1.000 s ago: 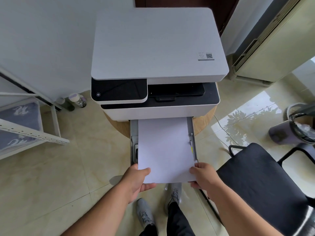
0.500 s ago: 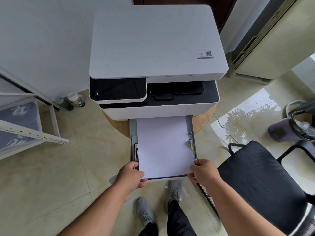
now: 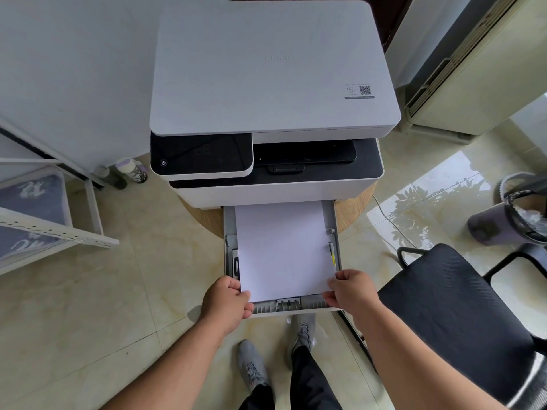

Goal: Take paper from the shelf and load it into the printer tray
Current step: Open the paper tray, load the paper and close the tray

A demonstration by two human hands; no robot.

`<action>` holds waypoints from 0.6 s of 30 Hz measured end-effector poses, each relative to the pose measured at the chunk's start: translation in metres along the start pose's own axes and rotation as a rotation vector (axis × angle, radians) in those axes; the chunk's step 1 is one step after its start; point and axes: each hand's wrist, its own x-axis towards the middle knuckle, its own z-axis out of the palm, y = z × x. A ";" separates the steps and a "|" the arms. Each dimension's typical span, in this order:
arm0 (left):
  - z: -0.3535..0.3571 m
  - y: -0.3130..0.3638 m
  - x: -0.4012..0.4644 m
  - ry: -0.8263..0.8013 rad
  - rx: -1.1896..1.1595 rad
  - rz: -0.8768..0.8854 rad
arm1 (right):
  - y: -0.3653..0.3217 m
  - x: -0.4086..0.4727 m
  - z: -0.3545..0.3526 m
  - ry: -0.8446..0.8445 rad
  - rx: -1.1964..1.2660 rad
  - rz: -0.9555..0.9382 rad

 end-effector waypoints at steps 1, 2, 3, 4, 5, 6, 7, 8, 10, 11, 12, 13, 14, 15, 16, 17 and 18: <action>0.001 -0.001 0.000 0.008 -0.010 -0.007 | 0.001 0.000 0.000 0.005 0.017 0.006; 0.002 -0.001 -0.001 0.015 -0.016 -0.013 | 0.002 0.000 0.000 0.009 0.033 0.014; 0.003 -0.001 -0.001 0.021 -0.019 -0.016 | 0.002 0.000 0.000 0.010 0.046 0.022; 0.003 -0.001 -0.001 0.027 -0.012 -0.015 | 0.003 0.000 0.000 0.008 0.050 0.028; 0.004 -0.001 0.000 0.030 -0.001 -0.012 | 0.003 0.000 0.000 0.004 0.047 0.033; 0.004 -0.001 0.000 0.032 0.010 -0.012 | 0.004 0.000 -0.001 0.002 0.037 0.037; 0.004 0.000 0.000 0.035 0.021 -0.010 | 0.004 0.000 -0.001 0.002 0.027 0.040; 0.005 0.001 0.000 0.040 0.030 -0.009 | 0.005 0.001 -0.001 0.005 0.012 0.041; 0.006 0.000 0.001 0.045 0.042 -0.002 | 0.006 0.002 -0.001 0.011 -0.033 0.040; 0.006 0.000 0.002 0.046 0.050 0.003 | 0.007 0.003 -0.001 0.012 -0.060 0.034; 0.007 0.000 0.003 0.048 0.060 0.009 | 0.008 0.004 -0.001 0.012 -0.082 0.028; 0.007 -0.001 0.003 0.050 0.068 0.014 | 0.007 0.004 -0.002 0.011 -0.096 0.026; 0.007 -0.002 0.003 0.056 0.076 0.017 | 0.007 0.003 -0.002 0.006 -0.103 0.026; 0.008 -0.003 0.003 0.065 0.079 0.023 | 0.007 0.004 -0.003 0.000 -0.109 0.026; 0.008 -0.003 0.002 0.073 0.079 0.026 | 0.008 0.006 -0.003 -0.005 -0.117 0.026; 0.008 -0.005 0.002 0.080 0.078 0.031 | 0.009 0.006 -0.003 -0.008 -0.128 0.028; 0.007 -0.005 0.002 0.086 0.076 0.032 | 0.009 0.006 -0.003 -0.010 -0.142 0.026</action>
